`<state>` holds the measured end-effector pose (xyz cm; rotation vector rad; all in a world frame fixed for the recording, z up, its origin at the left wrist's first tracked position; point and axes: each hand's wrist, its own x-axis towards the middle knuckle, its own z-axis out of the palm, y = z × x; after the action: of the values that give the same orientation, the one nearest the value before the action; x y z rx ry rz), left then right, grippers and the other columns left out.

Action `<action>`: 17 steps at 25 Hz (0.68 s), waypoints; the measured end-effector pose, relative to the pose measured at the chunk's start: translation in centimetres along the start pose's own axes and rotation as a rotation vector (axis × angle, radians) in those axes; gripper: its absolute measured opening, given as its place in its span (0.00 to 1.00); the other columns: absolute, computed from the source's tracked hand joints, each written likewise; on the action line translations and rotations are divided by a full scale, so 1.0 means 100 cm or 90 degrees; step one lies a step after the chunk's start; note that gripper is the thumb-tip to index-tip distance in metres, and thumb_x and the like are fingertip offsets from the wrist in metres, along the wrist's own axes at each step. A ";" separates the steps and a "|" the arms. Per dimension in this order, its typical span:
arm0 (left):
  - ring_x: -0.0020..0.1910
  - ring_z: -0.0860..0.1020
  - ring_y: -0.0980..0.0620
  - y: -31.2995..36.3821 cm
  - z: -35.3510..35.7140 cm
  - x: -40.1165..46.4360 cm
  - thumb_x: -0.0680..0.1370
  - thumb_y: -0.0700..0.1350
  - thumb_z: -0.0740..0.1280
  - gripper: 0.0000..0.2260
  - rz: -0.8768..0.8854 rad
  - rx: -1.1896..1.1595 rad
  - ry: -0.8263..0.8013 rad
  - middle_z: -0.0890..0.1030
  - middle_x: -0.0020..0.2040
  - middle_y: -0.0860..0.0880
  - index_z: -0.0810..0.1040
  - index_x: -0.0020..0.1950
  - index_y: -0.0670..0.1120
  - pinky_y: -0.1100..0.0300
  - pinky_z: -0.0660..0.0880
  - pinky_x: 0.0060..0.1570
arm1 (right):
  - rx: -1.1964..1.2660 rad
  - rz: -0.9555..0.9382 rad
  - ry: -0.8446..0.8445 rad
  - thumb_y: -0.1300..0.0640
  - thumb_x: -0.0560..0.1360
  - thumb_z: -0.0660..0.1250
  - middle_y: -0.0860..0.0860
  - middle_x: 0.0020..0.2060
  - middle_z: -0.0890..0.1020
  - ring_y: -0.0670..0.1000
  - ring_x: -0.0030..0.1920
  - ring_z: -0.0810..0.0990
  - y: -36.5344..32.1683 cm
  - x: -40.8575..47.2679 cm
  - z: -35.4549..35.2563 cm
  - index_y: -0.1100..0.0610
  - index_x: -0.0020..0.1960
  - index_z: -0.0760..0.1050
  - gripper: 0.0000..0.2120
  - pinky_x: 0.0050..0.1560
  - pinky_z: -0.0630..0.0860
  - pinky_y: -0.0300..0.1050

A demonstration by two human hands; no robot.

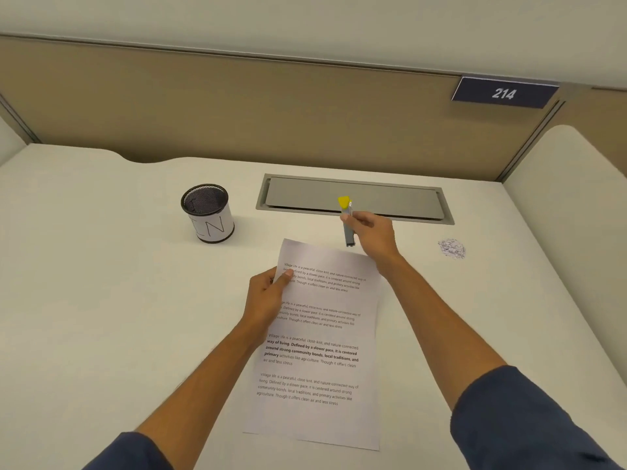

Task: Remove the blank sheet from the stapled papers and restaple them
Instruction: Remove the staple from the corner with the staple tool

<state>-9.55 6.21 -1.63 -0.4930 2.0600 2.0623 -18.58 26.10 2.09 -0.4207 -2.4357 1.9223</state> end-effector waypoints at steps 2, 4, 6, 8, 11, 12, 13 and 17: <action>0.41 0.85 0.42 0.005 0.000 -0.008 0.81 0.46 0.64 0.10 0.015 0.004 -0.006 0.86 0.44 0.44 0.82 0.50 0.42 0.45 0.82 0.44 | 0.089 0.007 -0.062 0.51 0.77 0.67 0.52 0.51 0.82 0.53 0.50 0.82 -0.012 -0.018 -0.012 0.57 0.58 0.78 0.13 0.47 0.76 0.38; 0.41 0.85 0.43 0.009 -0.001 -0.016 0.81 0.46 0.64 0.10 0.026 0.004 -0.007 0.86 0.44 0.44 0.81 0.50 0.42 0.45 0.82 0.44 | 0.212 0.035 -0.118 0.53 0.79 0.64 0.51 0.47 0.79 0.51 0.45 0.82 -0.023 -0.036 -0.023 0.57 0.60 0.75 0.12 0.45 0.77 0.39; 0.41 0.85 0.42 0.013 -0.002 -0.026 0.81 0.46 0.63 0.10 0.038 0.003 -0.011 0.86 0.43 0.44 0.81 0.50 0.42 0.45 0.82 0.44 | 0.362 0.066 -0.162 0.54 0.80 0.62 0.52 0.42 0.75 0.51 0.40 0.78 -0.031 -0.054 -0.033 0.60 0.58 0.75 0.11 0.42 0.76 0.41; 0.41 0.85 0.42 0.017 -0.003 -0.036 0.81 0.46 0.63 0.10 0.050 0.002 -0.016 0.86 0.43 0.44 0.81 0.50 0.42 0.44 0.82 0.44 | 0.462 0.104 -0.197 0.55 0.81 0.60 0.53 0.40 0.73 0.50 0.36 0.75 -0.037 -0.073 -0.039 0.62 0.59 0.74 0.12 0.37 0.75 0.40; 0.40 0.85 0.41 0.023 -0.003 -0.049 0.81 0.47 0.63 0.10 0.068 0.012 -0.018 0.86 0.43 0.44 0.81 0.51 0.42 0.44 0.82 0.44 | 0.481 0.128 -0.233 0.48 0.81 0.59 0.53 0.43 0.76 0.48 0.33 0.74 -0.042 -0.095 -0.042 0.63 0.64 0.73 0.21 0.31 0.73 0.39; 0.40 0.85 0.41 0.024 -0.004 -0.054 0.81 0.48 0.63 0.11 0.076 0.016 -0.019 0.86 0.43 0.44 0.81 0.51 0.42 0.44 0.82 0.43 | 0.473 0.124 -0.237 0.45 0.80 0.57 0.53 0.44 0.77 0.48 0.34 0.74 -0.043 -0.102 -0.042 0.63 0.65 0.73 0.24 0.31 0.72 0.39; 0.40 0.85 0.41 0.026 -0.004 -0.059 0.81 0.48 0.63 0.11 0.084 0.021 -0.020 0.86 0.43 0.44 0.81 0.50 0.43 0.44 0.82 0.43 | 0.464 0.119 -0.239 0.41 0.80 0.56 0.53 0.44 0.78 0.48 0.34 0.74 -0.044 -0.108 -0.043 0.62 0.66 0.73 0.27 0.30 0.71 0.39; 0.39 0.85 0.43 0.031 -0.006 -0.076 0.82 0.48 0.63 0.10 0.113 0.029 -0.028 0.86 0.43 0.45 0.81 0.50 0.45 0.49 0.83 0.40 | 0.296 0.056 -0.189 0.39 0.80 0.54 0.50 0.42 0.80 0.47 0.32 0.73 -0.048 -0.131 -0.042 0.61 0.60 0.78 0.28 0.29 0.69 0.38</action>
<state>-3.52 6.31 4.01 -0.2636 2.1899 2.0944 -6.23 26.32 9.75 -0.2405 -2.0274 2.6583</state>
